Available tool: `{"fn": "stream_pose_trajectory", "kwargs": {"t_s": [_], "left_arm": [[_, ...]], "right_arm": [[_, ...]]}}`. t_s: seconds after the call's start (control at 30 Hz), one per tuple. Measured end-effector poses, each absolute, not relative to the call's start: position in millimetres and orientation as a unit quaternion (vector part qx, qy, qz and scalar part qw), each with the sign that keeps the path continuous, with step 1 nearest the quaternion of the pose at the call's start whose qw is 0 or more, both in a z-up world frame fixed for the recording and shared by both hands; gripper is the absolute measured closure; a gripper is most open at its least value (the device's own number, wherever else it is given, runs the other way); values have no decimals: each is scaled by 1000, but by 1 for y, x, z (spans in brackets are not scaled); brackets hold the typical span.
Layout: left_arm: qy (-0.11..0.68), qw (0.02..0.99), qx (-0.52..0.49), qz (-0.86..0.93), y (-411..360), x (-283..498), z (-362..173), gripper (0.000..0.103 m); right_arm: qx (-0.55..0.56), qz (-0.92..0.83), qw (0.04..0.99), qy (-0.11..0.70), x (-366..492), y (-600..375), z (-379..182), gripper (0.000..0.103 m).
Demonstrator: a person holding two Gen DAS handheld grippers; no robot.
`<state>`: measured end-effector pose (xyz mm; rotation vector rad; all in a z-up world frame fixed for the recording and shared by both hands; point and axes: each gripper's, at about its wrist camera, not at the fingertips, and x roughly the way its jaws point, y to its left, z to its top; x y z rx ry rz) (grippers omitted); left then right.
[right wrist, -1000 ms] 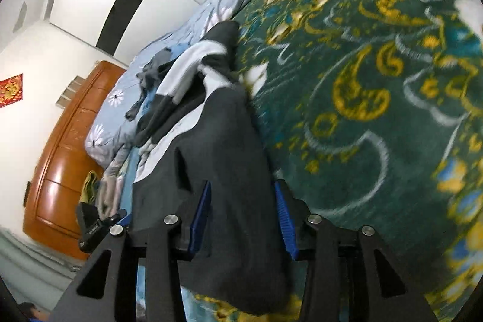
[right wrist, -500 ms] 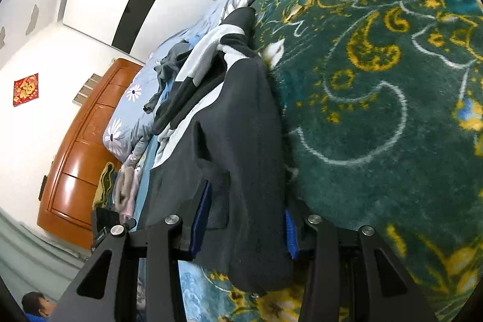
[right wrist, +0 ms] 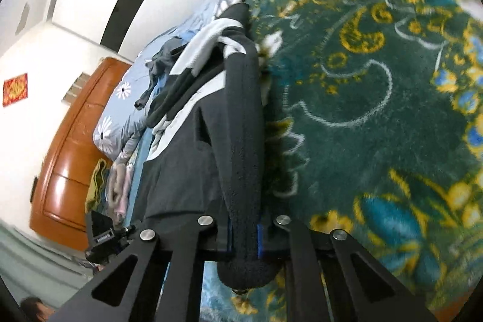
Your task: Fold clothes
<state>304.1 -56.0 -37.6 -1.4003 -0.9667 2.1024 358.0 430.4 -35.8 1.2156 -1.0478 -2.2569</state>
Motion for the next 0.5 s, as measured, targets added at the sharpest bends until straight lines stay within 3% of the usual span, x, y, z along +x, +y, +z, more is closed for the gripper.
{"fn": "stream_pose_trajectory", "kwargs": {"t_s": [0.3, 0.5], "left_arm": [[-360, 257, -481, 757, -84, 352, -8, 90], [-368, 276, -433, 775, -89, 312, 41, 90]], "right_arm": [[404, -803, 224, -377, 407, 428, -7, 93], [350, -802, 265, -405, 391, 437, 34, 93]]}}
